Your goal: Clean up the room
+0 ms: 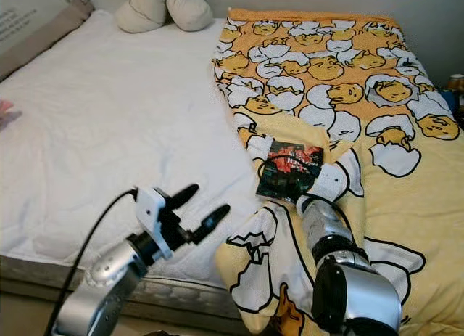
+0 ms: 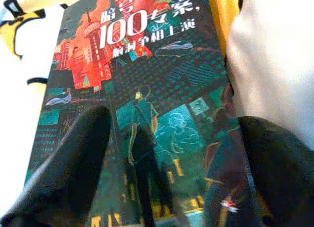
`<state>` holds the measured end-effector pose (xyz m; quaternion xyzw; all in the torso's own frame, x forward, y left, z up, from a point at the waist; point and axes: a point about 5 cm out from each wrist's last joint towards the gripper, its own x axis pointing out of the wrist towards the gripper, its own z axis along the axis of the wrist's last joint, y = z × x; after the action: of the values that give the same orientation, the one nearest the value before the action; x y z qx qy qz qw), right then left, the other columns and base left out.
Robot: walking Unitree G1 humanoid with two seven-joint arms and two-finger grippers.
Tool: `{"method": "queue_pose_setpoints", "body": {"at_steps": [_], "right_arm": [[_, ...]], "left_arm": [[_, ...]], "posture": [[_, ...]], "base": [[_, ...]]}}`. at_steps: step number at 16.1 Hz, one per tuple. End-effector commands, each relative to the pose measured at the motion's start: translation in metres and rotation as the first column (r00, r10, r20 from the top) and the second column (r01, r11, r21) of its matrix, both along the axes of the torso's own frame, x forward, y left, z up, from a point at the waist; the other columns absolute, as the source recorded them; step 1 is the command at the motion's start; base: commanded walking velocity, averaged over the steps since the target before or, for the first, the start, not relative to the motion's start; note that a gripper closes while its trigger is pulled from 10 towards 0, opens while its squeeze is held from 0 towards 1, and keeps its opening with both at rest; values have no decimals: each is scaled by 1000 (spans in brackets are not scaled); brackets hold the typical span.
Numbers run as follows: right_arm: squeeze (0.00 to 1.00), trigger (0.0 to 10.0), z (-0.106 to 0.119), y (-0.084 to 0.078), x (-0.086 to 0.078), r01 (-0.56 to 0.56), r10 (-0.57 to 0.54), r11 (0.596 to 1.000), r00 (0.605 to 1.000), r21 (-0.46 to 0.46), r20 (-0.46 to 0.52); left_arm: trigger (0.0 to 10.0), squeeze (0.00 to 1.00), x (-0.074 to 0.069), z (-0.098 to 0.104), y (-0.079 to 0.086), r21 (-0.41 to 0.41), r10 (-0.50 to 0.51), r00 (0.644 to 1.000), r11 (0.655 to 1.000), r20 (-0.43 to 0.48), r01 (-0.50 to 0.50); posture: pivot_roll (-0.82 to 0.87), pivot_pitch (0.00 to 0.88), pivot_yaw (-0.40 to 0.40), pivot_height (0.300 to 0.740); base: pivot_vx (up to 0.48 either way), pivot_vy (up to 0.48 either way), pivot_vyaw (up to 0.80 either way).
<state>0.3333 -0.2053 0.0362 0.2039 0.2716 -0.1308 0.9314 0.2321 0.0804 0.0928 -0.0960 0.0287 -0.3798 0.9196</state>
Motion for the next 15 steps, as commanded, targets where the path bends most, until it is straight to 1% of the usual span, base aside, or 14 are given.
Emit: {"method": "queue_pose_setpoints", "body": {"at_steps": [1, 2, 4, 7, 9, 11, 14, 15], "right_arm": [[0, 0, -9, 10, -5, -10, 13, 997, 999, 74, -43], [0, 0, -9, 18, -4, -46, 52, 991, 998, 122, -46], [0, 0, -10, 28, -4, -80, 89, 987, 994, 141, -56], [0, 0, -10, 31, -3, -83, 92, 985, 994, 154, -53], [0, 0, -8, 35, -1, -93, 98, 981, 995, 172, -22], [0, 0, 1, 36, 5, -111, 105, 983, 993, 144, 47], [0, 0, 7, 41, 10, -149, 139, 981, 987, 127, 81], [0, 0, 9, 44, 11, -186, 178, 979, 980, 84, 92]], "left_arm": [[10000, 0, 0, 3, 0, -2, -8, 1000, 1000, 16, 8], [10000, 0, 1, 3, -2, -6, -6, 1000, 1000, 14, 6], [10000, 0, 1, 2, 0, -3, -4, 1000, 1000, 7, 4], [10000, 0, 2, 1, 3, 4, 0, 1000, 1000, 3, 0], [10000, 0, 2, 1, 5, 11, 2, 1000, 1000, -3, -2], [10000, 0, 3, 0, 7, 15, 1, 1000, 1000, -7, -1], [10000, 0, 4, -1, 9, 18, 3, 1000, 1000, -12, -2], [10000, 0, 4, -1, 8, 17, -1, 1000, 1000, -12, 1]], "posture": [[-76, 0, 65, 740], [-75, 0, 63, 740], [-71, 0, 69, 740], [-66, 0, 77, 740], [-63, 0, 84, 740], [-62, 0, 93, 740], [-72, 0, 99, 740], [-78, 0, 98, 740]], "base": [[0, 0, 0], [0, 0, 0], [0, 0, 0], [0, 0, 0], [0, 0, 0], [0, 0, 0], [0, 0, 0], [0, 0, 0]]}}
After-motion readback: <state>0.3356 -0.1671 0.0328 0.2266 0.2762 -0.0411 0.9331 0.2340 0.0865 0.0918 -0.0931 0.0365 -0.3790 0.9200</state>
